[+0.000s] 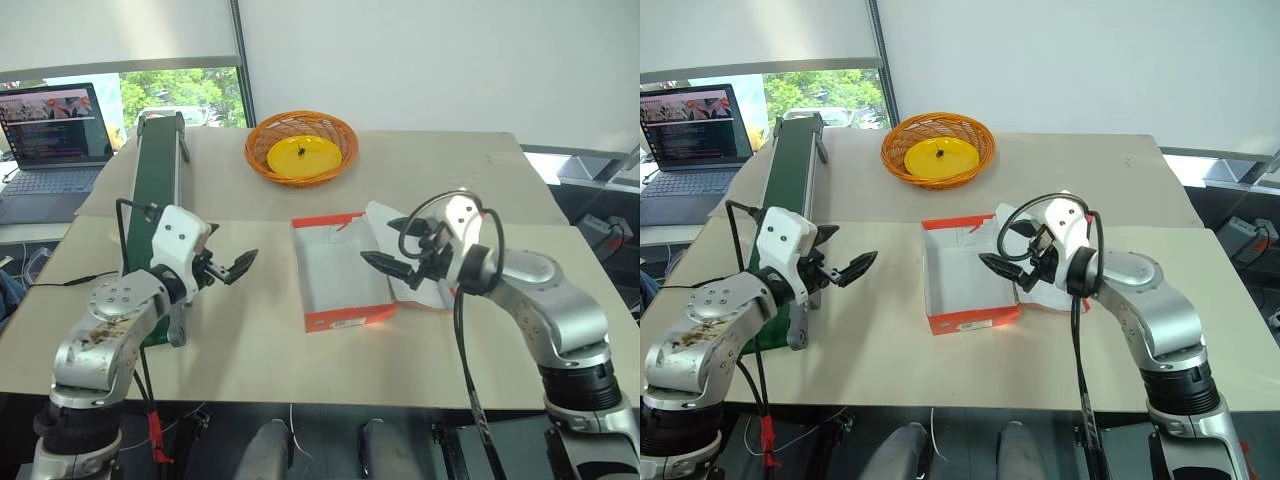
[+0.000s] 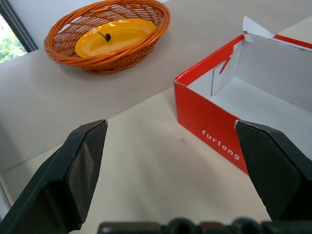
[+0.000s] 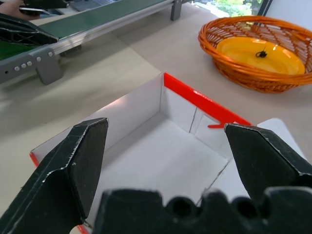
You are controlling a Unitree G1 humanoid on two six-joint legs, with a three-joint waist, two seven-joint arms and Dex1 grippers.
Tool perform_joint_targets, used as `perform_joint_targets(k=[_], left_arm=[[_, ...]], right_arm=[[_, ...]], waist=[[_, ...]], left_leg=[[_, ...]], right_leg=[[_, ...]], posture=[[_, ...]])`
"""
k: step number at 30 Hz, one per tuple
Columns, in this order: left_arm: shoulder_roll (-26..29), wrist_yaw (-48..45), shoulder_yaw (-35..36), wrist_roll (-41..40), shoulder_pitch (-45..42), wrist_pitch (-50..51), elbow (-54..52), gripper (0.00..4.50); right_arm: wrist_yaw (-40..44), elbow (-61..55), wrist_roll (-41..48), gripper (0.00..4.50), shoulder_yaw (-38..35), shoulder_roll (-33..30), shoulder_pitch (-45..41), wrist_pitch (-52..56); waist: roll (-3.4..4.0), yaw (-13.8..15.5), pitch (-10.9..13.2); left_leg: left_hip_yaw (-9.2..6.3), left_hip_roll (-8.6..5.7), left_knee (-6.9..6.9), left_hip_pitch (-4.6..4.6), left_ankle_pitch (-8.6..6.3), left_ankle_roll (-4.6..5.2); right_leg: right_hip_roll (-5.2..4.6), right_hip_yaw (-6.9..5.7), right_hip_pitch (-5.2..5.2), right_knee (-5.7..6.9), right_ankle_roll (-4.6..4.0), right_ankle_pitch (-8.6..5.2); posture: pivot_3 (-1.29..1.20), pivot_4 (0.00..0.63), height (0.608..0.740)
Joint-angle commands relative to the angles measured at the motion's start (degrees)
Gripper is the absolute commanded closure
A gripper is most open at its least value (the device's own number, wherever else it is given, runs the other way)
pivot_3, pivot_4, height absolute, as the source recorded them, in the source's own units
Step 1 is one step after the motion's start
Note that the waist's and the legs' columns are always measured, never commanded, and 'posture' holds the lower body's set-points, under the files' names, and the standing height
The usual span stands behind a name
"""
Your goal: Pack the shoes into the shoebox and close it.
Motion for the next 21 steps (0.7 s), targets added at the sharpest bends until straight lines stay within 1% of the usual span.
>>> perform_joint_targets(k=[1, 12, 16, 21], left_arm=[[0.19, 0.61, 0.79, -0.69, -1.39, 0.72, -1.28, 0.00], [-0.40, 0.71, -0.34, -0.34, -3.60, 1.05, 0.43, 0.00], [-0.02, 2.17, -0.55, 1.55, -5.10, 0.86, 2.30, 0.00], [-1.59, 6.05, -1.13, 2.83, -6.00, 3.26, 2.11, 0.00]], right_arm=[[0.45, -1.50, 1.83, 0.01, -1.99, -0.42, -0.82, 1.12], [0.27, -3.18, 1.76, 0.01, -0.70, -0.67, -0.48, 2.48], [-0.32, -3.11, 0.88, 0.01, 0.32, -0.24, -0.86, 2.48], [-0.46, -3.13, 1.23, 0.01, 0.58, -0.10, -1.50, 2.82]], waist=[[0.00, 0.00, 0.00], [0.00, -0.05, 0.00], [0.00, -0.02, 0.00], [0.00, -0.02, 0.00]], left_leg=[[0.00, 0.00, 0.00, 0.00, 0.00, 0.00], [0.00, 0.00, 0.00, -0.01, 0.00, 0.00], [0.00, 0.00, 0.00, -0.01, 0.00, 0.00], [0.00, 0.00, 0.00, -0.01, 0.00, 0.00]], right_leg=[[0.00, 0.00, 0.00, 0.00, 0.00, 0.00], [0.00, 0.00, -0.01, 0.00, -0.01, 0.00], [0.00, 0.00, -0.01, 0.00, -0.01, 0.00], [0.00, 0.00, -0.01, 0.00, -0.01, 0.00]], posture=[[0.00, 0.150, 0.740], [0.00, 0.150, 0.740], [0.00, 0.150, 0.740], [0.00, 0.150, 0.740]])
